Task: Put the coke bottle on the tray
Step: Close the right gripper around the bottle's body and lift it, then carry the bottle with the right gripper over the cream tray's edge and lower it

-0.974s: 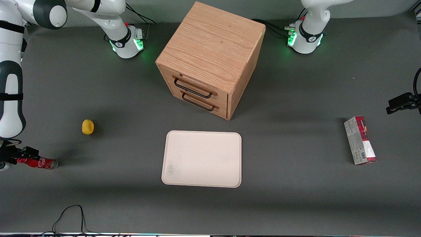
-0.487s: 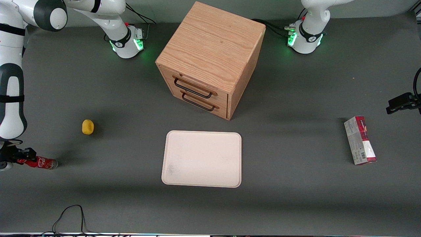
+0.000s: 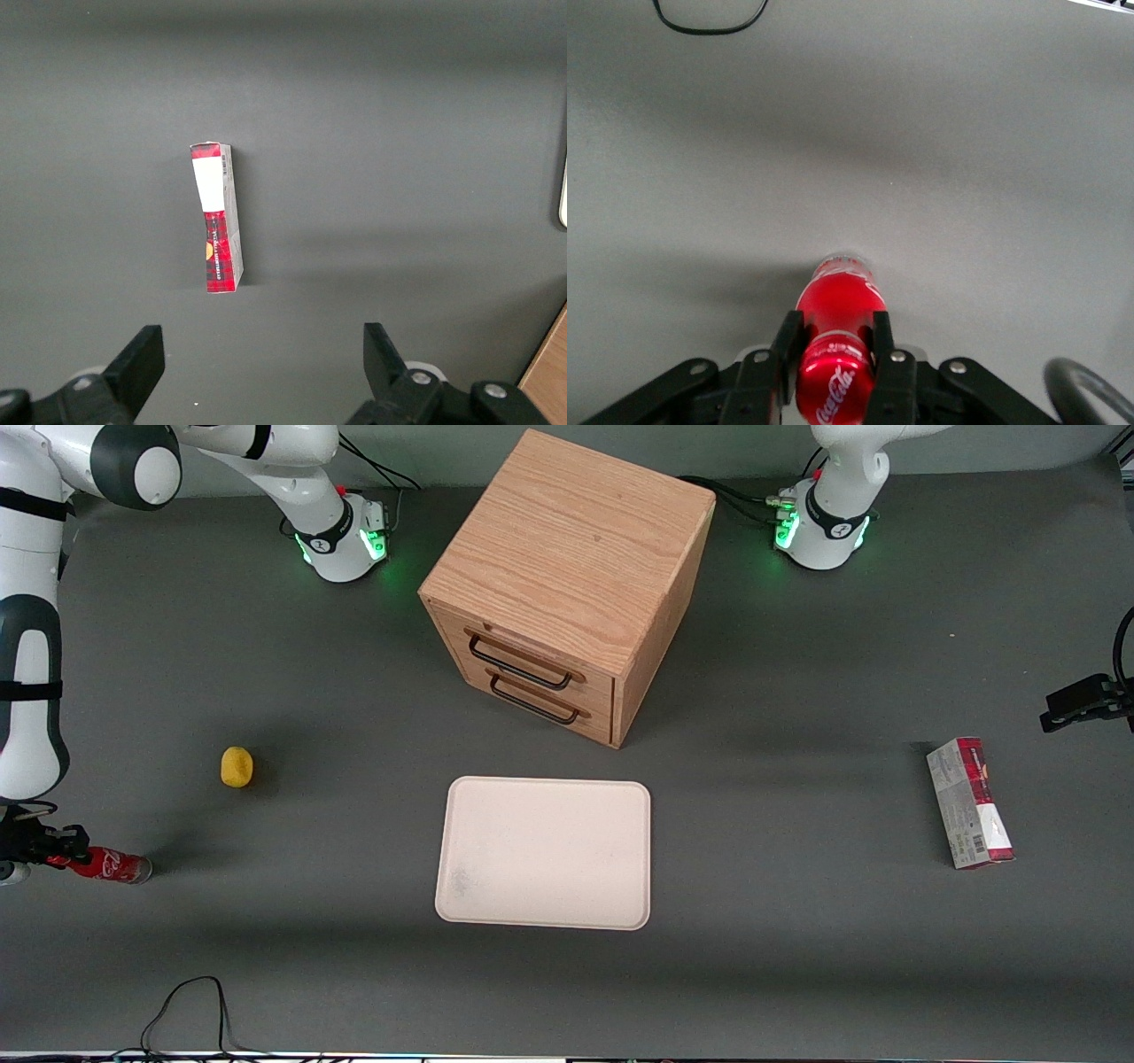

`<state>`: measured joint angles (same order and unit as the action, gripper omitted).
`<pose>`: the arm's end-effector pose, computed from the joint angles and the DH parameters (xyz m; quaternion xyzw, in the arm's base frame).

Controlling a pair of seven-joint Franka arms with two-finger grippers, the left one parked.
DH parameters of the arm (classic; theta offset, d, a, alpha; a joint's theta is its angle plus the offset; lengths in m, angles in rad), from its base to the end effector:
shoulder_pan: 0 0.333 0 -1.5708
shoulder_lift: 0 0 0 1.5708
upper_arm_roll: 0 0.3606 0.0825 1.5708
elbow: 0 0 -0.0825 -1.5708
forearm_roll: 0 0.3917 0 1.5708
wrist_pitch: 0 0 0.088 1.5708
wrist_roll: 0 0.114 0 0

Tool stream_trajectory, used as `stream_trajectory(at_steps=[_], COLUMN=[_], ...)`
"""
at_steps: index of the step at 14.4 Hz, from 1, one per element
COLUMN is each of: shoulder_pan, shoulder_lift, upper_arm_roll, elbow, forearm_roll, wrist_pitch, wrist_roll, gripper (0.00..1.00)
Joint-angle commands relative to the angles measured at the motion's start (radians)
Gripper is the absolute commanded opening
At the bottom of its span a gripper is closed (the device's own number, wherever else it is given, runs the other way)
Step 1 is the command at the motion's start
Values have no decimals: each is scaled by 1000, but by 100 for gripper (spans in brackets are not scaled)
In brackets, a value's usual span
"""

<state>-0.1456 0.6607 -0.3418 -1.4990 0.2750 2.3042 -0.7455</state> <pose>0.6995 -0.3027 0.3390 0.9916 0.0888 0.0820 0.0459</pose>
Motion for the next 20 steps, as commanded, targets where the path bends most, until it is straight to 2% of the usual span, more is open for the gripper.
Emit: stream_trajectory(at_steps=[1,3,4,10,11,13,16,18,20], shoulder_pan=[40,75,87,190,198,231,239,253,279], shoulder_lift=[-53,-96,-113,-165,-174,-185,-184,-168,-139], upper_arm_roll=[-3,3,6,30,70,186,462,574,613], elbow=[28,71,112,432,469,519,528,526,513], forearm_roll=[-23,-98,-112,-114,-129,-256,-406,-457,-458], wrist_pitch=[-89,-191,-257,-679,-722,-788,-789,-770,-712], wrist_roll=[123,257,306,569,619,749,1041,1164,1210], gripper=[0,0,0,0,0,0,0,0,0])
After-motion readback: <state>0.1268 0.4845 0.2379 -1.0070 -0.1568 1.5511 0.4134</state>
